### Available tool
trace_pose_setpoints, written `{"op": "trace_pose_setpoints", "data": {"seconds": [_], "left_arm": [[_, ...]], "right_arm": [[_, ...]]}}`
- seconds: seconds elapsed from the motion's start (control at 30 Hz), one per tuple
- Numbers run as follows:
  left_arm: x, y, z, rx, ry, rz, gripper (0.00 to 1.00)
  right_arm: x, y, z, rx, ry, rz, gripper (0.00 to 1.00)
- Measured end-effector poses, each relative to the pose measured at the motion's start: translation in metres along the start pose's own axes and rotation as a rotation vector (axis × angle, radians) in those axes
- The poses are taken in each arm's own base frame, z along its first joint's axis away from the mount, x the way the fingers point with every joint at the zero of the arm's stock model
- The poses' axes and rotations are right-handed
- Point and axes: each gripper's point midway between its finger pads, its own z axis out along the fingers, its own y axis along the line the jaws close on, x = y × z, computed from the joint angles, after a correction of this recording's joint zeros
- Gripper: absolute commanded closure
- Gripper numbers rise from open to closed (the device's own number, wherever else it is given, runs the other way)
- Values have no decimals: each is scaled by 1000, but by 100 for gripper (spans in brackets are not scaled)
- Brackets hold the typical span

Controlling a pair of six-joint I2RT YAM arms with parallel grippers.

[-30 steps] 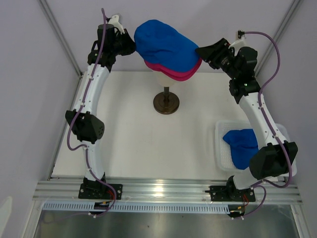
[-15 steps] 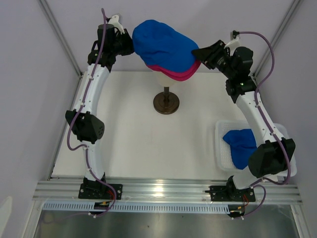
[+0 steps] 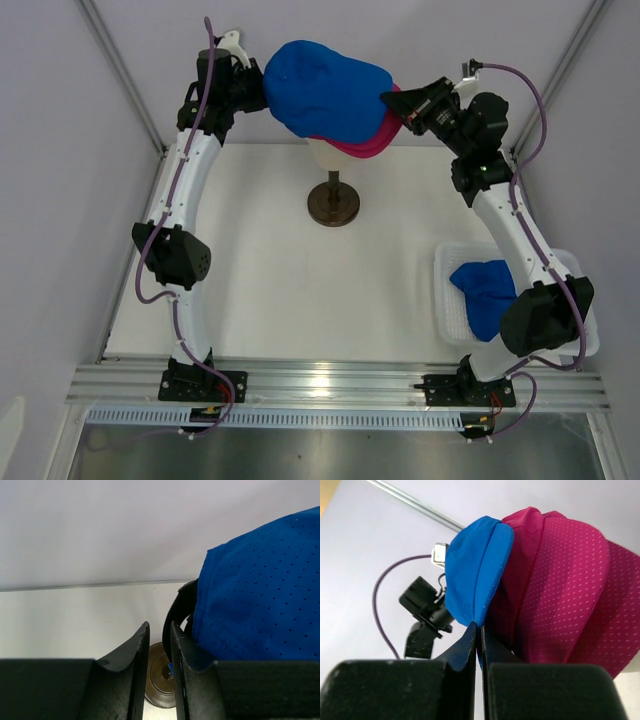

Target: Stack the hats

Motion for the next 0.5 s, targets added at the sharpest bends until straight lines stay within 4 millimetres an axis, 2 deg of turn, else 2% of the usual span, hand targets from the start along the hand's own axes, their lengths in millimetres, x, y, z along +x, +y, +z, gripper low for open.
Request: {"op": "trace_pose_setpoints", "data": {"seconds": [0.3,0.4,0.5], "left_arm": [[3,4,-7,-16,25,14,73],[-3,4,-18,-19,20,18,73],[-19,5,-34,-24,-12,23,73]], "right_arm": [[-10,23,-2,-64,-54,150,100],[-11,29,-2,-59,-83,177,100],[-11,38,-4,-58,-120,196,100]]}}
